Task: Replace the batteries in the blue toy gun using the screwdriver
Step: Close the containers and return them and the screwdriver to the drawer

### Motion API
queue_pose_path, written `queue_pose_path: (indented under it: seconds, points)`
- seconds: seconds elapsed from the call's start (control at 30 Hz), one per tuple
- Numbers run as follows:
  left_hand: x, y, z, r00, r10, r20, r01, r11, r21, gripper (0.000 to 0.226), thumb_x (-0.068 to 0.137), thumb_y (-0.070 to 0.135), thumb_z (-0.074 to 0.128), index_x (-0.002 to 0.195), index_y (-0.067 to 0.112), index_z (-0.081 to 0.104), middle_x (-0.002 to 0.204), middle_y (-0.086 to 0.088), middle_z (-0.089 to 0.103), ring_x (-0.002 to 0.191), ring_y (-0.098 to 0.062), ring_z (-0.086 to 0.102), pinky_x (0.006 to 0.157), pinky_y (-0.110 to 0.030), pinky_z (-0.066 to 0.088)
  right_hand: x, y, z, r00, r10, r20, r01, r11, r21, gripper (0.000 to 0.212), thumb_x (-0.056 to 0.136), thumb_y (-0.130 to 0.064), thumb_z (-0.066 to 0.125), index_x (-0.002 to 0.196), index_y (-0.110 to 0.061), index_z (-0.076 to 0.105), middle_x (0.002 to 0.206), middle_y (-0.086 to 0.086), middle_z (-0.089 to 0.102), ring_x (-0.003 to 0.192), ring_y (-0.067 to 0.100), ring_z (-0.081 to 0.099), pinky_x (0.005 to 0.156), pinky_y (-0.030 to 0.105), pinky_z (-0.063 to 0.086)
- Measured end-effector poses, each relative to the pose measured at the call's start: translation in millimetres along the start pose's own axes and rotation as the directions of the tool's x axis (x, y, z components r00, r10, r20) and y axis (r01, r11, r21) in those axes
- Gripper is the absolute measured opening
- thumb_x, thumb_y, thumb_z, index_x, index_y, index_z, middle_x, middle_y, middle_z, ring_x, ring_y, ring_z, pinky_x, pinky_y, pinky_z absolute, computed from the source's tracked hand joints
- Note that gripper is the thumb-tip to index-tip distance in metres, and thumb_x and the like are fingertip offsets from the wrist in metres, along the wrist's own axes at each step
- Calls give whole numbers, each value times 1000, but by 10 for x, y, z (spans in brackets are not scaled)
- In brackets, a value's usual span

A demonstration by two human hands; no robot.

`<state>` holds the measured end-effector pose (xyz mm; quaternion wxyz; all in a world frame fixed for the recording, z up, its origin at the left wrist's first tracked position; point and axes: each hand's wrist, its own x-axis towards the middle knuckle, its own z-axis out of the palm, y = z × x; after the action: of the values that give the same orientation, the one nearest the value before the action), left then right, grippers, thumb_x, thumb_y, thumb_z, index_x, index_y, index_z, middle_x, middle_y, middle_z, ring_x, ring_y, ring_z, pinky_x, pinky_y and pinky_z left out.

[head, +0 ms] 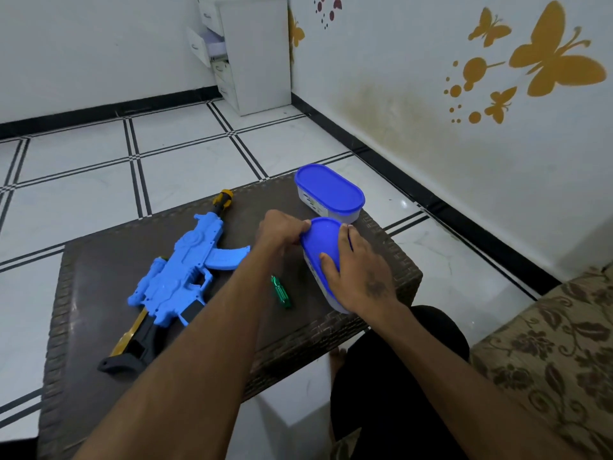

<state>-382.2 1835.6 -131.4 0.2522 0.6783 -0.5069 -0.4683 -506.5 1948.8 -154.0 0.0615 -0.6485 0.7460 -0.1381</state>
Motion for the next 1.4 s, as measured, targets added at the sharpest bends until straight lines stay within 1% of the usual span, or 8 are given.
queue_pose_path:
  seconds: [0.33,0.47,0.67,0.8,1.0,1.1,1.27,1.4]
  points:
    - [56,7,20,993,-89,81,103,979,-174,23,84,15,72,96,-3,67,88,-14,68,69,-24,61,54,-29,53,22,-11,60,999,9,-38,-9,1000,-4,69,98,-51,32,153,-12,15,159,6,23,138,25,37,101,46,46]
    - [-85,-89,-24,999,29,29,-24,989,-148,38,86,40,70,61,11,67,64,-12,65,58,-28,61,62,-39,57,18,11,3,1000,0,0,0,989,147,68,98,-48,41,153,-12,20,154,8,33,134,26,43,101,46,47]
    - [-571,-517,-250,919,382,-97,-207,676,707,51,86,63,54,77,13,58,78,-5,63,76,-25,61,56,-32,40,63,193,-321,949,228,216,-302,849,432,53,93,-44,56,136,-16,44,131,7,55,113,26,56,92,39,48]
    - [-761,-702,-248,949,315,0,-179,539,823,57,83,58,63,112,10,52,111,-14,62,102,-33,60,73,-38,45,47,273,-349,917,237,320,-354,853,383,37,90,-50,57,93,-14,53,88,2,57,74,16,54,58,29,38]
    - [-902,-692,-206,978,203,-39,-128,743,657,35,88,24,59,112,7,42,113,-18,60,104,-39,60,78,-39,45,-68,239,-378,921,208,328,-373,711,596,46,87,-48,66,65,-17,41,67,4,47,63,20,49,60,36,38]
    - [-998,-674,-216,1000,16,-25,-12,991,134,19,93,23,42,103,9,51,96,-15,64,79,-30,67,84,-39,55,-147,149,-421,878,190,440,-466,551,692,34,91,-43,63,82,-13,52,89,6,63,81,23,63,67,40,56]
    - [-1174,-561,-285,991,-128,-36,99,892,-441,32,97,24,32,122,8,45,84,-6,50,75,-20,53,70,-35,52,-334,-23,-494,885,99,454,-449,437,780,34,95,-41,59,102,-8,58,99,4,67,85,18,67,75,37,59]
    - [-1310,-462,-452,985,-106,135,161,841,-516,87,71,84,48,132,22,42,119,-7,61,104,-24,64,94,-48,51,-443,-245,-621,912,19,410,-377,435,818,46,91,-47,62,111,-6,59,108,6,70,94,21,69,76,39,55]
